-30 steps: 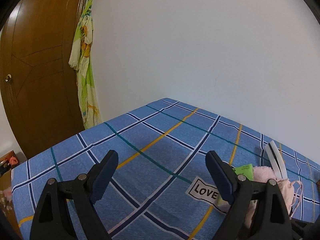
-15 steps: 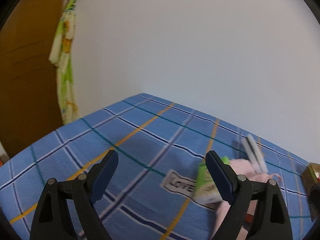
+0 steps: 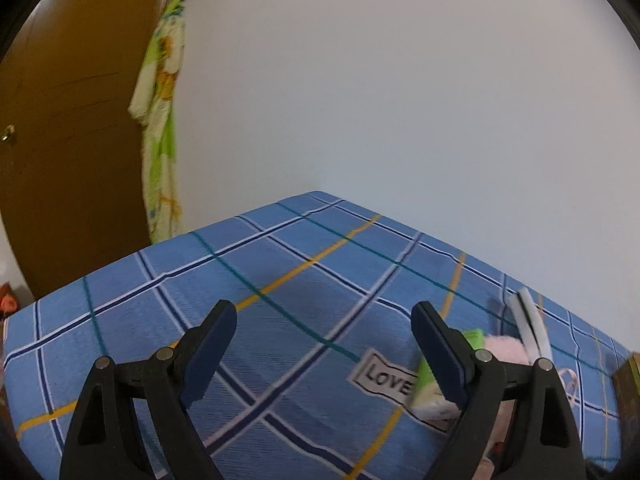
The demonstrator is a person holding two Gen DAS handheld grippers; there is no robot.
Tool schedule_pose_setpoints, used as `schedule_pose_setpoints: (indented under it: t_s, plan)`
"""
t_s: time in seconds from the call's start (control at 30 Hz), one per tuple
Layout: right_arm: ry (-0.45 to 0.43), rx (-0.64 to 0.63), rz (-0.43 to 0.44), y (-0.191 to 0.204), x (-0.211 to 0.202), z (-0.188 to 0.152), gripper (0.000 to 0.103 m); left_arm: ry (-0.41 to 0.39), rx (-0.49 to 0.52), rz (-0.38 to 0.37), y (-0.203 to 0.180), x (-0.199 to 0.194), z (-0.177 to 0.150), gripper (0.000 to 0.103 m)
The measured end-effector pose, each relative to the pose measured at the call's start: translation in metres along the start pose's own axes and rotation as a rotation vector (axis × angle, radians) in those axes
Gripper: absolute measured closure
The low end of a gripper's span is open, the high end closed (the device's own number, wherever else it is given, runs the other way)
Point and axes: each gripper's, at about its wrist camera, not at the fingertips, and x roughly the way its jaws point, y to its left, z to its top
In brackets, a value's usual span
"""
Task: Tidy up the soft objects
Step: 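Grasp the pink cloth bundle with the right tool, then lift the pink cloth with the right tool while the left tool grasps the green tissue pack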
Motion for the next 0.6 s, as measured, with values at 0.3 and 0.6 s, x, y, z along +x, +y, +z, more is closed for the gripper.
schedule_pose_setpoints:
  t_s: [0.3,0.6]
  plan:
    - [0.061,-0.036,-0.190,0.005,0.035,0.020,0.069,0.018,-0.023,0.009,0.010,0.006,0.001,0.012]
    - [-0.139,-0.038,-0.016,-0.056,-0.044,-0.008,0.094,0.027,-0.004,-0.049,0.007,0.007,0.001,0.012]
